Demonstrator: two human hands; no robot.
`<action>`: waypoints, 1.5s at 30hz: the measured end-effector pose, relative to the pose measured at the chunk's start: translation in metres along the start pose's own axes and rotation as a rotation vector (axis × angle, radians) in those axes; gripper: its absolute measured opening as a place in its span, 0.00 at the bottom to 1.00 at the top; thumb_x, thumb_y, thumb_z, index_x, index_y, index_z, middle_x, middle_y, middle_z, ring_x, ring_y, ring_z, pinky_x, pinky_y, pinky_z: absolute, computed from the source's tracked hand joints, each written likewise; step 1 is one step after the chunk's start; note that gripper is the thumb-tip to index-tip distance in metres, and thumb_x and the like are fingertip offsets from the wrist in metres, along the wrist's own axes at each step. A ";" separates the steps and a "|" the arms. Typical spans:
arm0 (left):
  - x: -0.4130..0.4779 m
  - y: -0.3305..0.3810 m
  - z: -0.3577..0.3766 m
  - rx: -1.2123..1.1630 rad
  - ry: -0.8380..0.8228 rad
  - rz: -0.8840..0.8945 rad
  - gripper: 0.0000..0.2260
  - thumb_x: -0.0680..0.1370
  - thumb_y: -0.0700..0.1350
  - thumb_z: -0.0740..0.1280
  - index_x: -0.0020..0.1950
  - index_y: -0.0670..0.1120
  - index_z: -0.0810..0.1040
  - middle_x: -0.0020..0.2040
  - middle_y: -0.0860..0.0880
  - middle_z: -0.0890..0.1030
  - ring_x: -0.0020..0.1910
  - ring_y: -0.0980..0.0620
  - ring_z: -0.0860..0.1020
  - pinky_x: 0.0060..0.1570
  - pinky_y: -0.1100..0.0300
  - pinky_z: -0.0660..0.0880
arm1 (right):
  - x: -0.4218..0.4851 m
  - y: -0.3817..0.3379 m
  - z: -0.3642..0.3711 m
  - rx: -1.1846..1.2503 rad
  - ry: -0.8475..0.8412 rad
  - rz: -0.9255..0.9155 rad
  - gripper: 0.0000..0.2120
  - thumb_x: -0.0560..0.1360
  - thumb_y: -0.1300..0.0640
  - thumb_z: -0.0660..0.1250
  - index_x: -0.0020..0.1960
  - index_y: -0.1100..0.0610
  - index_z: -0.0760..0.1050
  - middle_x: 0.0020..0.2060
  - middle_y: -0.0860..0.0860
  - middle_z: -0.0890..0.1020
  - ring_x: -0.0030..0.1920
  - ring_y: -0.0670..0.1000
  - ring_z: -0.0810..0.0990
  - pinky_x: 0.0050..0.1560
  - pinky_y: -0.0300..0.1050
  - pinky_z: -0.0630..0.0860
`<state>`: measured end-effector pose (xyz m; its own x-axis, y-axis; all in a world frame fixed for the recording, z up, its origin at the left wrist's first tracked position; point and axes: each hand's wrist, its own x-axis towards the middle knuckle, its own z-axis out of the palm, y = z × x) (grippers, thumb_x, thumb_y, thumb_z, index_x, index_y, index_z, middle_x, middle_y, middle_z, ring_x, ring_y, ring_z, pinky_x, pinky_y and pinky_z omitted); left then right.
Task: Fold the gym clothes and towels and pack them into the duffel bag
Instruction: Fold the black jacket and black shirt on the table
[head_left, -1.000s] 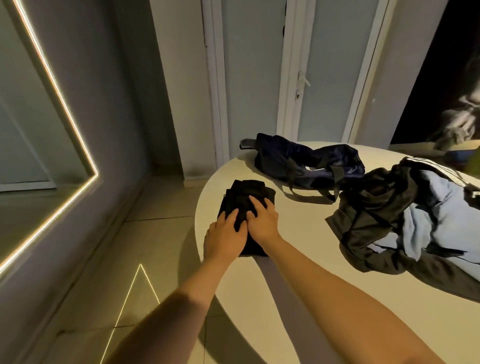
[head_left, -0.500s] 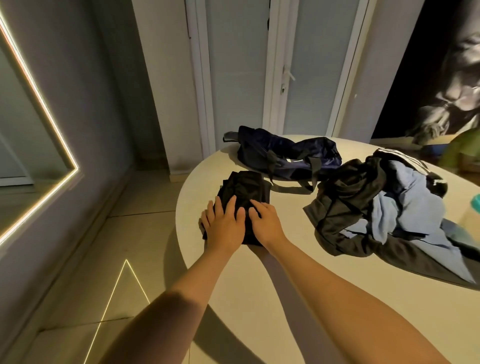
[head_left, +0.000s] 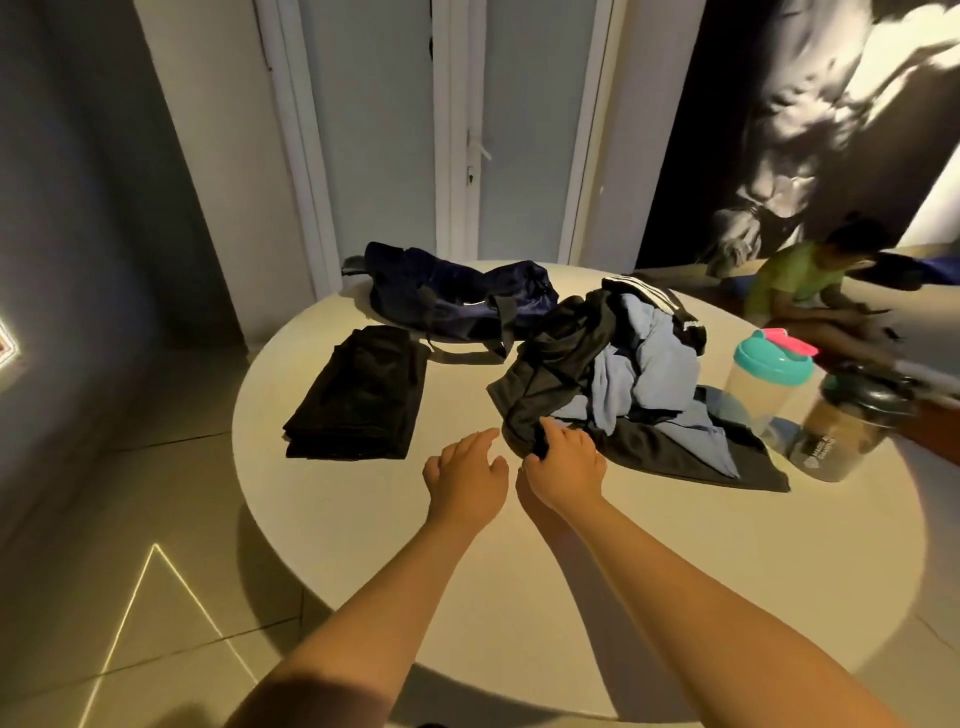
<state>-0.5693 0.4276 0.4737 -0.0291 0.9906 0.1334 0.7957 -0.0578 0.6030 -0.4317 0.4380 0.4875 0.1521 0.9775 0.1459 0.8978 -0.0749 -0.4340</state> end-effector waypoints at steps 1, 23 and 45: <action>-0.002 0.009 0.002 -0.026 -0.006 0.001 0.20 0.84 0.50 0.59 0.76 0.57 0.66 0.75 0.55 0.70 0.72 0.49 0.68 0.73 0.48 0.60 | 0.000 0.011 -0.001 -0.005 -0.042 -0.017 0.24 0.79 0.51 0.63 0.75 0.51 0.68 0.69 0.54 0.73 0.70 0.59 0.69 0.67 0.54 0.69; -0.047 0.016 -0.005 -0.163 0.137 0.010 0.02 0.80 0.51 0.62 0.47 0.56 0.73 0.34 0.53 0.78 0.38 0.48 0.78 0.38 0.50 0.78 | -0.017 0.084 -0.044 0.013 -0.294 -0.070 0.26 0.85 0.44 0.51 0.81 0.43 0.50 0.81 0.49 0.53 0.80 0.60 0.44 0.76 0.68 0.46; -0.016 0.002 -0.058 0.248 -0.010 -0.119 0.15 0.81 0.52 0.59 0.38 0.46 0.75 0.37 0.48 0.78 0.37 0.47 0.77 0.42 0.55 0.75 | 0.033 0.072 -0.044 -0.065 -0.343 0.163 0.27 0.84 0.41 0.46 0.82 0.46 0.49 0.82 0.52 0.45 0.80 0.58 0.38 0.77 0.66 0.41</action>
<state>-0.6023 0.4047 0.5180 -0.1263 0.9899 0.0650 0.9109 0.0898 0.4028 -0.3435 0.4564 0.5000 0.1574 0.9601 -0.2313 0.8994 -0.2361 -0.3680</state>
